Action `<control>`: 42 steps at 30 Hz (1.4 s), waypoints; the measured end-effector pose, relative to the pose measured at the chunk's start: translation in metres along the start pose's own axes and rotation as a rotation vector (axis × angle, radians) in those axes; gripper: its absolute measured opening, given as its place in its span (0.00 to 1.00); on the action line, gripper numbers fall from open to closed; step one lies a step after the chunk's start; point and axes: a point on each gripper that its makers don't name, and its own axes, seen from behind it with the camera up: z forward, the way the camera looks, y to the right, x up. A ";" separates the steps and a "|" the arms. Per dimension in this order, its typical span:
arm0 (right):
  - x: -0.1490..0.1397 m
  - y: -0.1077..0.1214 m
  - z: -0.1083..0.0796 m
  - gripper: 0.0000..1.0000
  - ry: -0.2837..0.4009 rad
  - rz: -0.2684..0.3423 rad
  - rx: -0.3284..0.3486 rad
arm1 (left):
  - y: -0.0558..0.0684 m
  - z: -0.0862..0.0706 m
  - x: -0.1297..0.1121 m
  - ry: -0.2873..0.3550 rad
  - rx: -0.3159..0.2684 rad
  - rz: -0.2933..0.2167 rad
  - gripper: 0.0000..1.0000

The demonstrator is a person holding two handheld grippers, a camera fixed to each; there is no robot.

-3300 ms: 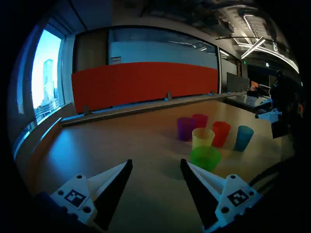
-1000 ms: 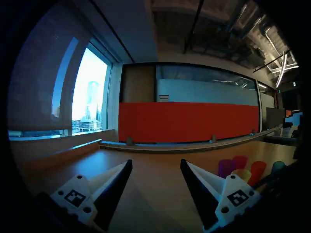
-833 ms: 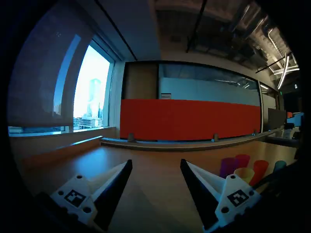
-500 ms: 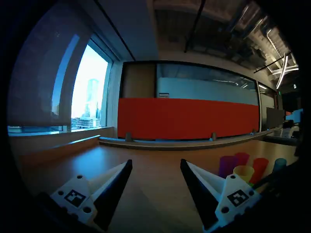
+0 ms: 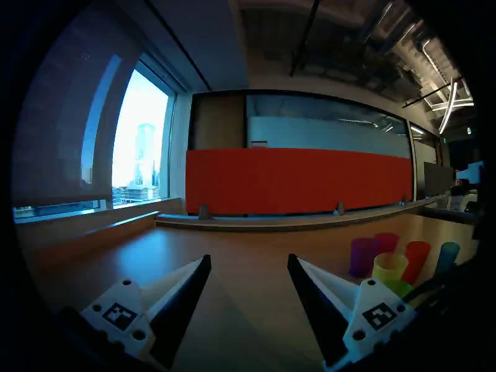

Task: Pour water

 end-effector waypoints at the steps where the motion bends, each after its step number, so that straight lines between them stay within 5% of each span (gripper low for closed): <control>1: 0.000 0.000 0.000 1.00 0.000 -0.001 0.000 | 0.000 0.000 -0.001 -0.003 -0.001 0.000 0.92; 23: 0.004 0.000 -0.004 1.00 0.012 -0.010 0.008 | -0.001 0.003 -0.004 -0.013 0.005 0.003 0.92; 42: -0.002 0.010 0.006 1.00 0.086 -0.051 -0.010 | -0.001 0.003 -0.005 -0.014 0.005 0.004 0.92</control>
